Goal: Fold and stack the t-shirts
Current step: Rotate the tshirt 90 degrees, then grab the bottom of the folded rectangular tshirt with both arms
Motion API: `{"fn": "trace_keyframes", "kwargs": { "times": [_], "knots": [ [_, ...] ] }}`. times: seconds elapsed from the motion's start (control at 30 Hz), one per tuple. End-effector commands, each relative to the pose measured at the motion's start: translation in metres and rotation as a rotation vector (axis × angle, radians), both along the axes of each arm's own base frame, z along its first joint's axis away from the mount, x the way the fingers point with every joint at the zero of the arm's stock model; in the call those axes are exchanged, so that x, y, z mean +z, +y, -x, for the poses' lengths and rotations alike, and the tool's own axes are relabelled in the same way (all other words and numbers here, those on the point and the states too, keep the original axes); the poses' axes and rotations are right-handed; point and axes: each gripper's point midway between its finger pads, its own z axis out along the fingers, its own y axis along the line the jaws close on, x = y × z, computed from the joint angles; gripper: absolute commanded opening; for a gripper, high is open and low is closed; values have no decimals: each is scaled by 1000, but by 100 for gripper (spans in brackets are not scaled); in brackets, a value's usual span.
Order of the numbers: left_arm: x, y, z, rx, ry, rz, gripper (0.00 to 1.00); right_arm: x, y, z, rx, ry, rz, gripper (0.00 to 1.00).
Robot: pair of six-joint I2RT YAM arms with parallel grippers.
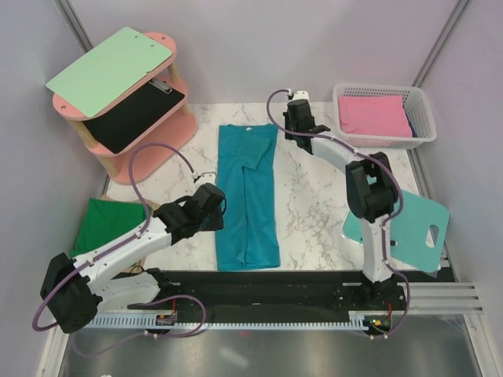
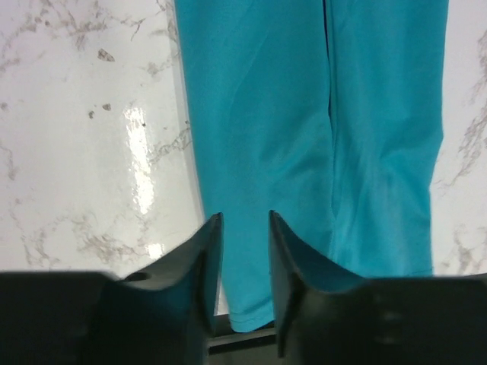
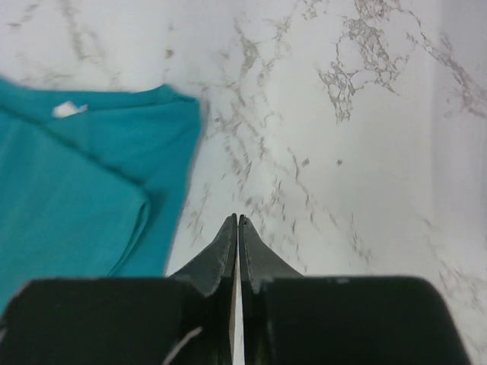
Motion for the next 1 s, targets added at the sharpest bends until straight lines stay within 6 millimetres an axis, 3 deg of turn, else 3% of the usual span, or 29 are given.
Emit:
{"fn": "trace_keyframes", "kwargs": {
  "times": [0.0,0.03,0.07,0.1,0.13,0.17,0.23,0.27,0.3,0.37,0.4,0.43,0.47,0.5,0.53,0.57,0.6,0.77,0.97],
  "knots": [
    [-4,5,-5,34,-20,-21,54,117,38,54,154,-131,-277,17],
    [-6,6,-5,48,-15,-17,69,87,35,78,146,-37,-303,36],
    [-10,5,-4,49,2,-18,76,101,36,97,173,-38,-353,46],
    [-16,6,-2,56,20,-21,81,96,44,116,228,4,-400,55],
    [-21,6,0,71,40,-15,84,64,43,143,227,91,-431,66],
    [-27,5,3,70,71,-10,84,70,42,161,246,95,-458,71],
    [-39,3,11,82,127,7,84,48,41,206,283,190,-501,75],
    [-48,5,17,87,161,1,84,40,40,221,285,226,-512,75],
    [-52,5,21,106,179,16,83,16,35,249,293,310,-530,75],
    [-62,6,33,112,220,33,82,17,30,275,300,339,-558,75],
    [-65,6,37,124,232,51,81,-1,23,296,285,397,-557,74],
    [-67,5,42,124,247,72,81,6,24,309,318,401,-583,74],
    [-74,9,50,128,266,77,80,3,21,319,311,423,-583,74],
    [-69,6,52,132,254,125,79,-10,13,335,293,474,-571,73],
    [-68,3,57,124,265,158,79,-3,15,343,317,473,-592,72],
    [-75,7,65,123,280,167,78,-3,14,351,307,489,-608,71],
    [-68,4,66,122,257,220,77,-10,13,362,302,517,-626,70],
    [-71,4,85,95,283,303,75,-9,28,399,327,592,-742,67],
    [-83,1,99,83,378,283,73,-31,43,436,350,718,-792,66]
  ]
}}
